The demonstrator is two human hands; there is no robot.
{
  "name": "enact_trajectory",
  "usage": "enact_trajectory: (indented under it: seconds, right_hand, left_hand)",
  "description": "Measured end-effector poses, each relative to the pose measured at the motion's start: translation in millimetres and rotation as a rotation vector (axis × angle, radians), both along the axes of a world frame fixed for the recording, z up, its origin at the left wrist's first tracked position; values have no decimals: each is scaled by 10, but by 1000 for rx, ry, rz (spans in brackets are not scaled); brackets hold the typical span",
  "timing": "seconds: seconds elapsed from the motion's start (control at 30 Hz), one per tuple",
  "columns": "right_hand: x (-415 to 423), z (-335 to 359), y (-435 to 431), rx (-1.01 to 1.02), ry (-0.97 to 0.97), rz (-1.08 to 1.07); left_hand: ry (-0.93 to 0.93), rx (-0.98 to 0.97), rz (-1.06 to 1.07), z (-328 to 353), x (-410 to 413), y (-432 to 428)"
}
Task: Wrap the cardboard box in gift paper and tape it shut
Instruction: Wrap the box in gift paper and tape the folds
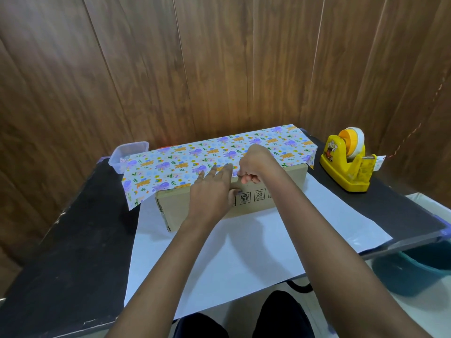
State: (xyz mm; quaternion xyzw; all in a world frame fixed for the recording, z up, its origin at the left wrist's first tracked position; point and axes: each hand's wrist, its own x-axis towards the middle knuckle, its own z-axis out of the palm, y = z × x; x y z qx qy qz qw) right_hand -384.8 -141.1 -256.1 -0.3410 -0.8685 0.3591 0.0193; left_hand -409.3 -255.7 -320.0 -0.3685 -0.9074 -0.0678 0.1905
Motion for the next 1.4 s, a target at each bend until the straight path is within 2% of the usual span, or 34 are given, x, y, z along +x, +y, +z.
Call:
enact_trajectory:
  seconds: [0.13,0.2,0.4,0.7,0.87,1.0,1.07,1.13,1.23,1.4]
  right_hand:
    - [-1,17,32,-17,-102,11]
    - [13,-32,55,-55,-93,-6]
    - [185,-139,89,-82,72,-10]
    - [262,-288,134,-170,238,8]
    - [416,-375,244,-341,343,19]
    - [651,-420,532,-447,557,-68]
    - [764,-482,835,-315,650,-220]
    - [907,-567,1193,-45,664,-385]
    - [1130,-665,1643,283,486,-549]
    - [1288,-558,2018,357,322,-580]
  left_hand:
    - [29,2,-8,24,32,-10]
    - [37,1,-28,-17,-6,-10]
    - [48,-12,-122,-74,-103,-22]
    - [40,-93,-80,113,-106,43]
    - [88,-173,-66,141,-118,50]
    - [112,-219,-112,189,-117,73]
    - [111,-222,-145,225,-136,115]
    - [112,-212,-134,249,-134,172]
    - [144,-220,-84,274,-73,228]
    - [238,-243,-69,256,-37,224]
